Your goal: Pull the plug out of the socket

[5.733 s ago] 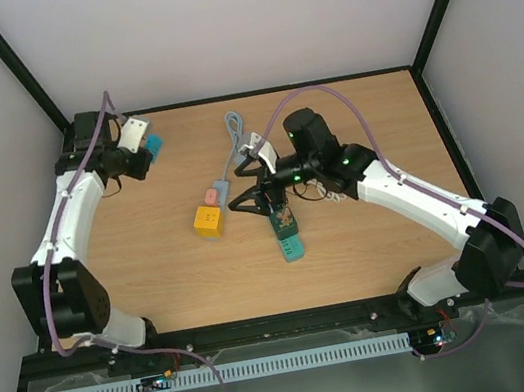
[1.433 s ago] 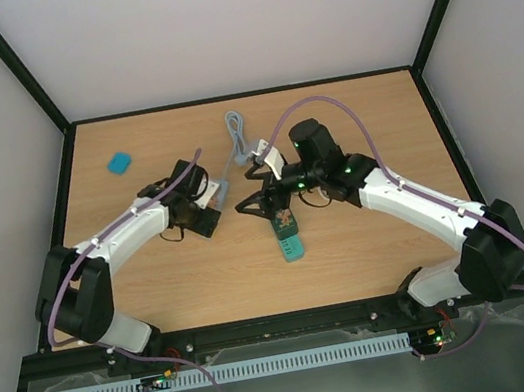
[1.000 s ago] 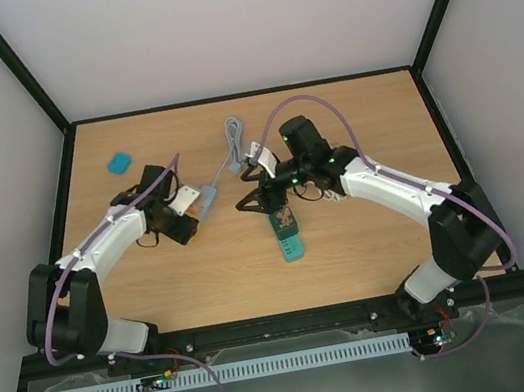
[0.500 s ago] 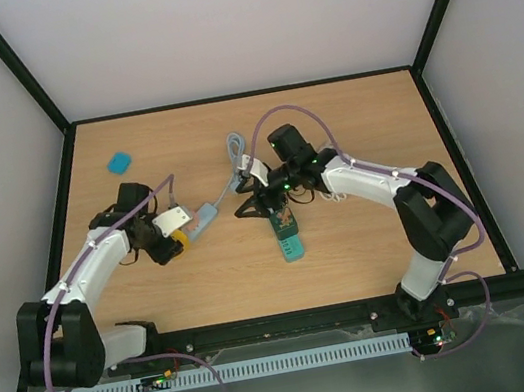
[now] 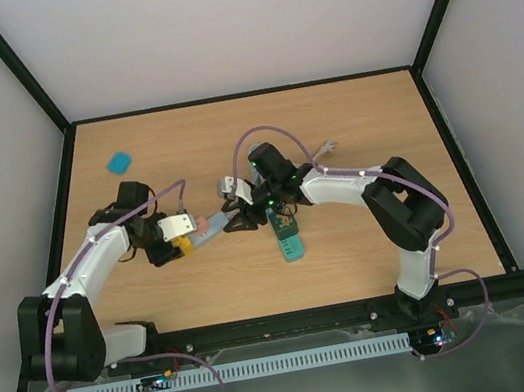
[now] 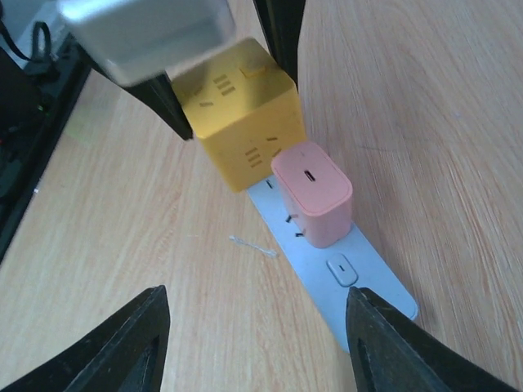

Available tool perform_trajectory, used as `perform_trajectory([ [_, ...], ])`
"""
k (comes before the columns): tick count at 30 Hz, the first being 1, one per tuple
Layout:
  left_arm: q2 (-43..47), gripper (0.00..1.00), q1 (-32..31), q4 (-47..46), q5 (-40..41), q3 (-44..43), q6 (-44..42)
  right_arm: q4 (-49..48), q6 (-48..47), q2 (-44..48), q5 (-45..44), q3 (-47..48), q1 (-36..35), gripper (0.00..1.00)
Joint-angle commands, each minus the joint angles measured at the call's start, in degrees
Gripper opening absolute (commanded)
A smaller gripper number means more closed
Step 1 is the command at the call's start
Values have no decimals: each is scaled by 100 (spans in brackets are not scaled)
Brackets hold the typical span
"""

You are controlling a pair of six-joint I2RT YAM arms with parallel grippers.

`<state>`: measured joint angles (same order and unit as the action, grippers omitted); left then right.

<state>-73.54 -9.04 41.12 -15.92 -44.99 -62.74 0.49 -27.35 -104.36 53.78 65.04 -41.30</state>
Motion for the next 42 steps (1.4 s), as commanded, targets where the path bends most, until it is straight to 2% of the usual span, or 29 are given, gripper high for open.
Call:
perform_trajectory([
  [1, -415, 35, -38, 525, -351, -107, -654, -382, -325, -384, -138, 336, -88, 57],
  [5, -698, 44, -28, 650, -568, -433, -430, -241, -506, -676, -188, 685, -201, 57],
  [11, -530, 73, 86, 325, -724, -281, -47, -10, -770, -853, -283, 903, -296, 59],
  [17, 10, 84, 369, 109, -1013, 30, 237, 282, -1037, -1130, -290, 1216, -368, 62],
  [23, 93, 85, 683, 90, -1304, 181, 348, 467, -1130, -1491, -210, 1604, -441, 63],
  [28, 59, 81, 718, 1, -1405, 239, 473, 808, -1336, -1779, -182, 2074, -505, 63],
  [36, 24, 68, 737, -52, -1456, 270, 500, 1180, -1607, -2132, -213, 2537, -577, 59],
  [42, 15, 59, 754, -52, -1512, 254, 539, 1253, -1650, -2275, -278, 2697, -579, 52],
])
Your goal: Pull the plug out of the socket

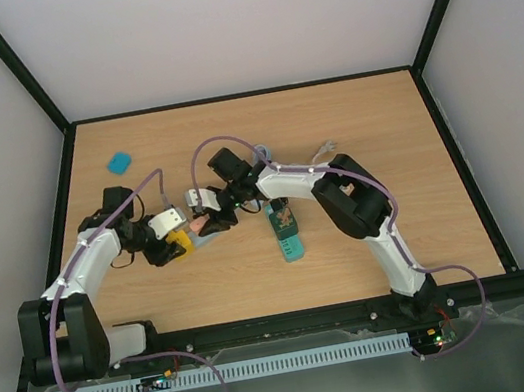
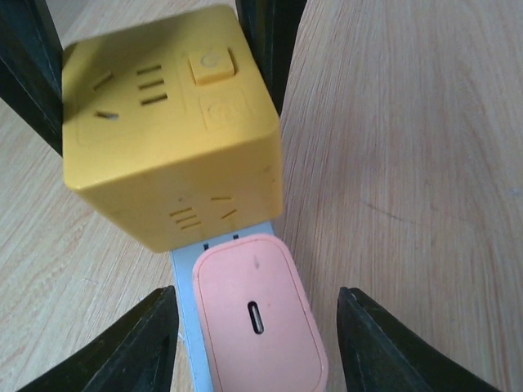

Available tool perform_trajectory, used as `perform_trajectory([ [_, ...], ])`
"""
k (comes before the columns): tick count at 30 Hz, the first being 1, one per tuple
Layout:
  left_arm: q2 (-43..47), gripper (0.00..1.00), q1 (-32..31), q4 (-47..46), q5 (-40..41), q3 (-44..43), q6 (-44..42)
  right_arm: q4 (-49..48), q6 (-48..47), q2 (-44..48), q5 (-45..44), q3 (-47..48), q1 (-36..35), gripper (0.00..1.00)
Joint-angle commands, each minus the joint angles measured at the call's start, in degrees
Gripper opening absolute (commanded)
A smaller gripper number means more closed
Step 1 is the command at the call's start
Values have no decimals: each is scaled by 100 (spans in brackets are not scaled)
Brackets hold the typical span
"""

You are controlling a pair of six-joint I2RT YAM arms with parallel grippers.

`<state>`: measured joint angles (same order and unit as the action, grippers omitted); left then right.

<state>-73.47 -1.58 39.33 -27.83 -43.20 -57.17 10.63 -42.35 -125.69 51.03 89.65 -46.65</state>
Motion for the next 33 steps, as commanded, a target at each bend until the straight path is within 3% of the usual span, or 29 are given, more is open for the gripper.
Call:
perform_trajectory([
  [1, 16, 58, 7, 132, -339, 75, -8, 252, -159, -163, -11, 242, -45, 50],
  [10, 78, 44, 17, 209, -512, -24, 41, 194, -120, -202, -120, 156, -46, 34],
  [19, 205, 37, 18, 381, -860, -298, 170, 499, -346, -224, -272, 141, -50, 16],
  [33, 479, 31, 18, 635, -1202, -606, 211, 760, -518, -298, -576, 129, -47, 5],
])
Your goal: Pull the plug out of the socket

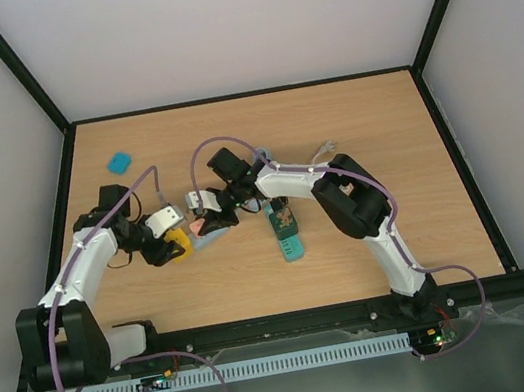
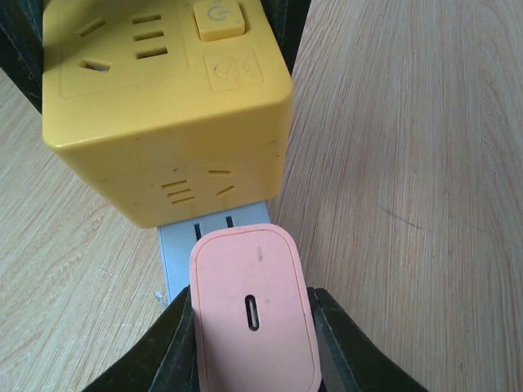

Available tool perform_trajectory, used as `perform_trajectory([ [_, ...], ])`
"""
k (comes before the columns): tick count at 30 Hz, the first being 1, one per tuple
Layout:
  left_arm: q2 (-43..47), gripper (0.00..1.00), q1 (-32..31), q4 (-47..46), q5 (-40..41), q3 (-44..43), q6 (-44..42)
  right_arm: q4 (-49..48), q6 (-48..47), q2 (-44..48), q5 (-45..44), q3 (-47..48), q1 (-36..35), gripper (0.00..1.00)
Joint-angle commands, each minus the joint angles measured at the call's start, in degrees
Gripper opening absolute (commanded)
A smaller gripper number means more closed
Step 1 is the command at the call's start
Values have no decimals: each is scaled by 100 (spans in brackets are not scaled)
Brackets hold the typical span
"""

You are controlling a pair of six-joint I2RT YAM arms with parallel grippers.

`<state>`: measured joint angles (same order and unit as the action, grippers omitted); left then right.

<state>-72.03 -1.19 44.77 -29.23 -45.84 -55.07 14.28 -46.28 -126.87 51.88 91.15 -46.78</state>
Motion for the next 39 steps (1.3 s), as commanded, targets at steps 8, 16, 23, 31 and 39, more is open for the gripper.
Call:
perform_trajectory([
  [8, 286, 30, -22, 30, -1054, -319, 94, 411, -135, -190, -765, -27, -39, 4],
  [16, 150, 29, -130, -248, -988, -39, 380, 478, -178, -187, -828, -28, -37, 4],
  [23, 731, 29, -282, -217, -951, -150, 516, 496, -179, -159, -911, -168, -43, 3],
  [31, 664, 27, -241, -79, -1609, 117, 418, 505, -228, -113, -987, -279, -50, 3],
  [39, 420, 26, -250, -216, -1534, -57, 747, 582, -319, -102, -1089, -327, -68, 2],
])
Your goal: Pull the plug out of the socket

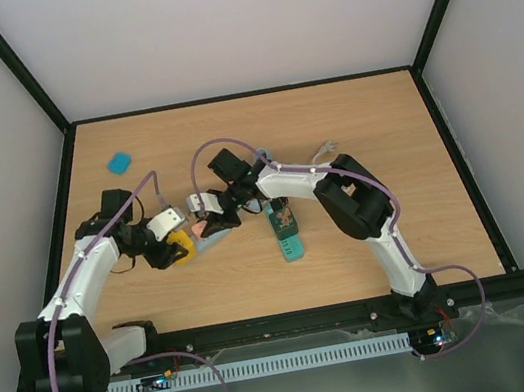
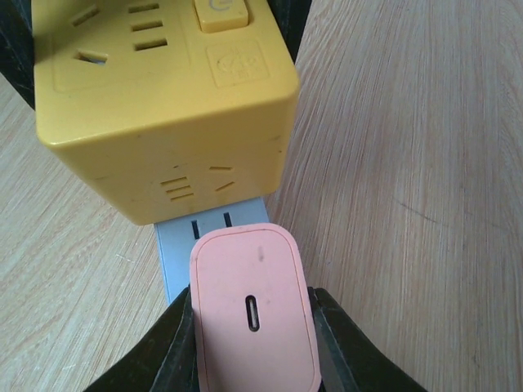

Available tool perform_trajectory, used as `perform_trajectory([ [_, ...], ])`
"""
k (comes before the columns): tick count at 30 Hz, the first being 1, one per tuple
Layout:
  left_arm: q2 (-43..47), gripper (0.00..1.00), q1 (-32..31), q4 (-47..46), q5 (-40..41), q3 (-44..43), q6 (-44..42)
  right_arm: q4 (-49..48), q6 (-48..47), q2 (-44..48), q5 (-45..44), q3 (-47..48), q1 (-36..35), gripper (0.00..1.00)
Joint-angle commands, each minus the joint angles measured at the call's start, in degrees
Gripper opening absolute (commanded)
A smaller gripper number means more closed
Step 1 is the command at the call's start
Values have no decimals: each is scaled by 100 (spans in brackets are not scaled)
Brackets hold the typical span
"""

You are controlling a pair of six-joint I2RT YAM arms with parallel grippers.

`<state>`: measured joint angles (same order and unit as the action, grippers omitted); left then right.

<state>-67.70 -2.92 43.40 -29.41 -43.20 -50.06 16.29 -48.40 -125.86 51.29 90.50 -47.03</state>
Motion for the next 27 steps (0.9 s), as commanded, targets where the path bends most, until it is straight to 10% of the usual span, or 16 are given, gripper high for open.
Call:
perform_trajectory([
  [1, -23, 26, -77, -62, -1577, -355, 273, 383, -122, -194, -1033, -280, -50, 2],
  [27, 180, 24, -357, 56, -1001, -362, 43, 445, -187, -162, -1073, -340, -55, 3],
])
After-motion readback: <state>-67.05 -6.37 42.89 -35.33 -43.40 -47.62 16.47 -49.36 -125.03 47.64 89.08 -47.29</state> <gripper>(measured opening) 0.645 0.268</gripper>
